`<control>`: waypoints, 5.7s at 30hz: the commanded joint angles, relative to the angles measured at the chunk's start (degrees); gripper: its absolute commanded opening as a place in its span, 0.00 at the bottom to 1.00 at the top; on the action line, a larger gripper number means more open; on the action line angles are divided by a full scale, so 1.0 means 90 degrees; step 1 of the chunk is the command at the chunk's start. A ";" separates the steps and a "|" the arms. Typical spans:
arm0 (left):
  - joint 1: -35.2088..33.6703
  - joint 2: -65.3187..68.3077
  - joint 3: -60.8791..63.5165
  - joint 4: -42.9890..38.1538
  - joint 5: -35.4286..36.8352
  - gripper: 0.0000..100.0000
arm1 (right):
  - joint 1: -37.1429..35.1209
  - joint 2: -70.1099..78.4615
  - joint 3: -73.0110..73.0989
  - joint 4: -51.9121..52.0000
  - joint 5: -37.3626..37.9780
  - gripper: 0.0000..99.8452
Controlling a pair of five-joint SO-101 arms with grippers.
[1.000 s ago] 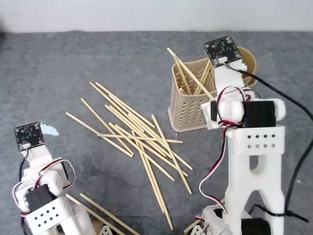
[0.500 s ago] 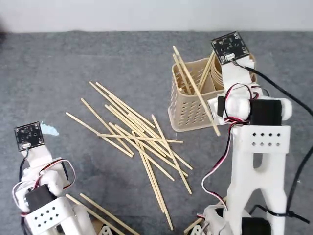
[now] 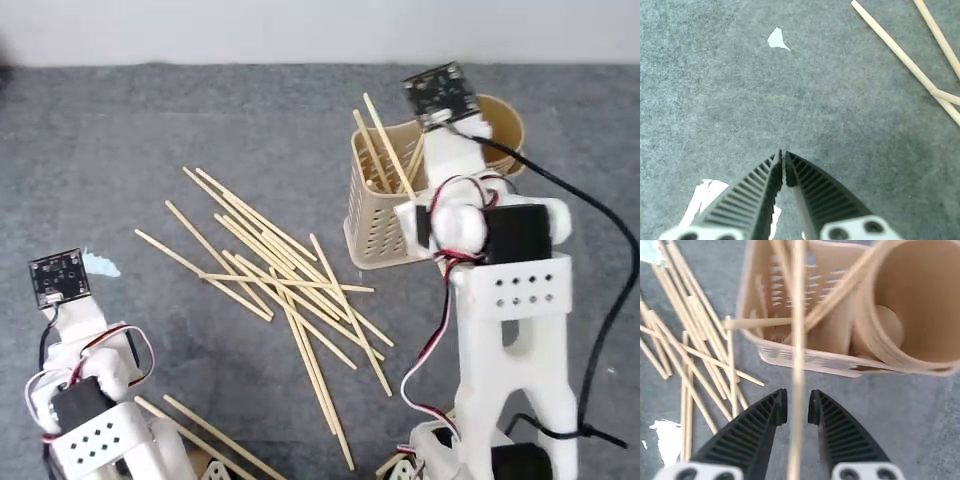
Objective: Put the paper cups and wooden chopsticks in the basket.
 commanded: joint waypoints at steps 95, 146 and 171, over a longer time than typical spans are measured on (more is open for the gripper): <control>0.0020 -0.0078 -0.0034 -0.0156 0.0029 0.01 | -0.0259 -0.4088 0.6085 -0.7868 -0.1133 0.18; 0.0020 -0.0078 -0.0024 -0.0156 0.0029 0.01 | -0.2505 0.1890 0.4816 -0.4527 -0.1201 0.12; 0.0020 -0.0078 -0.0024 -0.0156 0.0029 0.01 | -0.2281 -0.2203 0.4562 -0.2896 -0.0762 0.01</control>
